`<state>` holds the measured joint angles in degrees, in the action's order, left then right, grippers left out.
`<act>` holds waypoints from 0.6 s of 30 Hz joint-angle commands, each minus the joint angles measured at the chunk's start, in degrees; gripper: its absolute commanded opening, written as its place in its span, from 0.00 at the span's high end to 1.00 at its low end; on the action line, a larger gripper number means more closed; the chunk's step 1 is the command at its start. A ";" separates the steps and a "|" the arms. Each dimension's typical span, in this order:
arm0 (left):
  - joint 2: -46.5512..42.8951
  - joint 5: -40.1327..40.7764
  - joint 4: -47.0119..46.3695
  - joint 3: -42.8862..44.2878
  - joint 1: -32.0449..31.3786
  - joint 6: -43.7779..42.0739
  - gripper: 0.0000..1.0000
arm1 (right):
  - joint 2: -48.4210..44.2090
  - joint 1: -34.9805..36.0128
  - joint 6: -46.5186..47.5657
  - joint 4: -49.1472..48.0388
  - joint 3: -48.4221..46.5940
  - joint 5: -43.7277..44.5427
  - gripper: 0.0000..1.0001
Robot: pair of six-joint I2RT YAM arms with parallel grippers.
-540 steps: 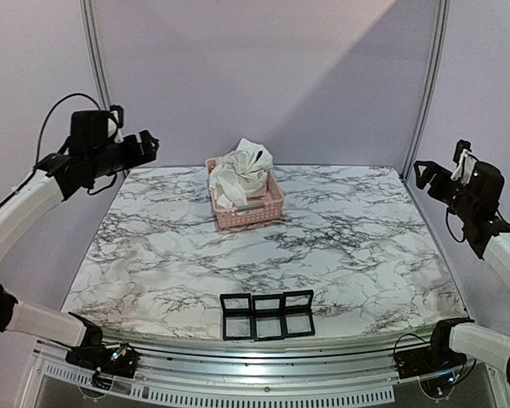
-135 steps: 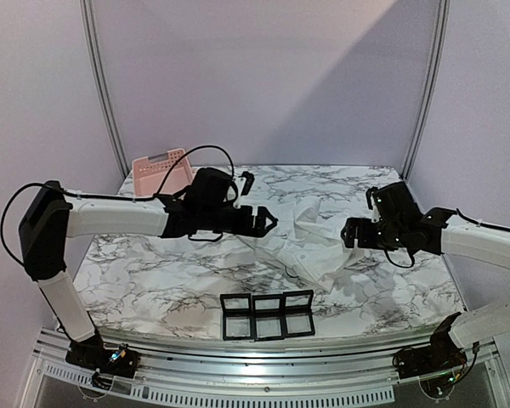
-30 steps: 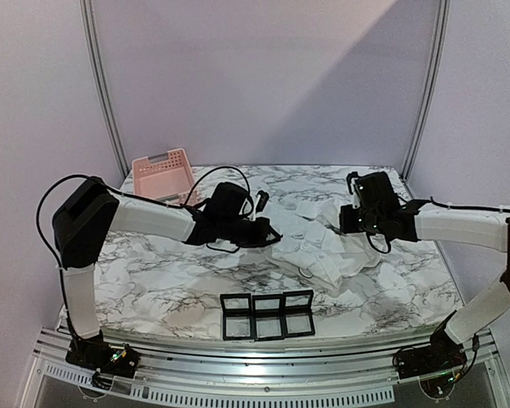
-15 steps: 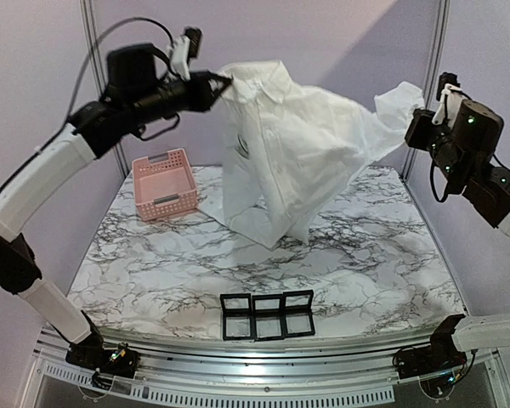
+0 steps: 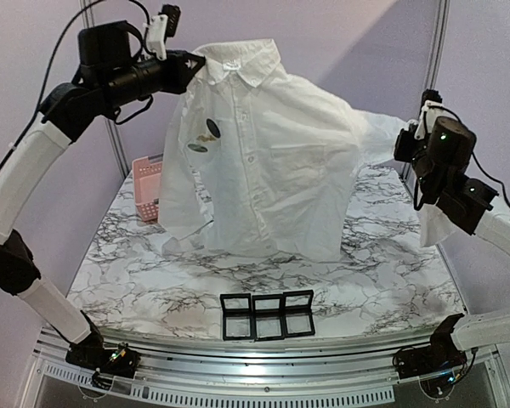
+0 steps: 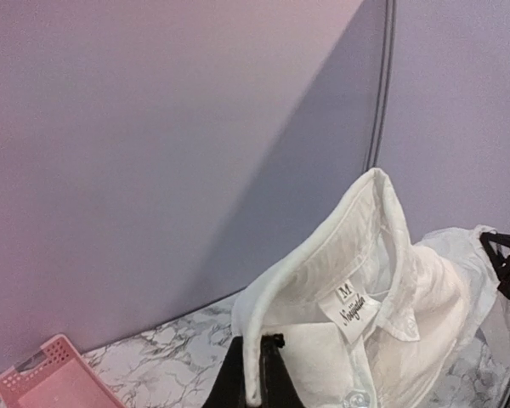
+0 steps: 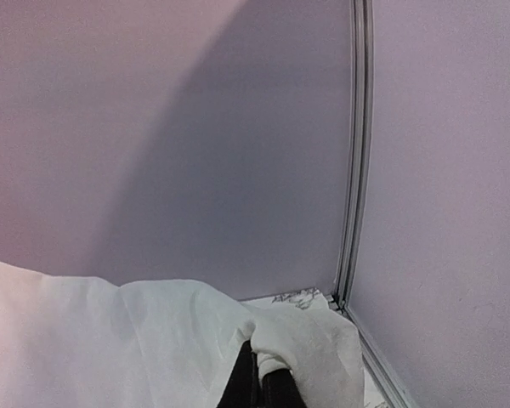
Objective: Remove the brooch from the garment
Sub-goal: Flatten out the crumpled clothing at the center of the board.
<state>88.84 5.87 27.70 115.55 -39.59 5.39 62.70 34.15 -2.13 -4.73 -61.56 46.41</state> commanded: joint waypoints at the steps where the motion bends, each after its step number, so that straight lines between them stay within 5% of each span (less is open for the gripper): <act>1: 5.96 -3.30 0.99 -3.77 4.42 1.21 1.00 | 3.34 -1.69 -6.04 -3.64 6.67 0.35 1.00; 6: 18.50 -8.98 0.03 0.28 5.89 -0.15 1.00 | 8.98 -8.04 -13.12 -6.84 10.88 -4.26 1.00; 11: 37.08 -3.10 -0.03 14.45 6.53 0.02 0.98 | 20.46 -14.97 -15.98 -10.22 8.88 -8.13 1.00; 12: 40.39 -2.41 1.21 18.73 6.55 0.08 0.88 | 23.26 -15.87 -16.31 -9.45 7.51 -8.27 1.00; 14: 45.34 -3.30 3.47 25.32 6.50 0.43 0.49 | 28.39 -16.53 -16.61 -6.64 4.24 -8.21 0.99; 16: 45.99 -5.00 3.51 26.31 6.26 1.41 0.22 | 31.30 -16.57 -16.64 -3.46 1.39 -10.16 0.79; 18: 42.96 -7.15 2.01 22.08 6.05 2.00 0.16 | 31.76 -16.57 -16.94 -1.78 0.94 -14.16 0.50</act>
<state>136.66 1.45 29.80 137.84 -33.76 6.24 92.95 17.41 -17.34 -10.15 -57.32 38.17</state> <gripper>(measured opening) 0.763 0.258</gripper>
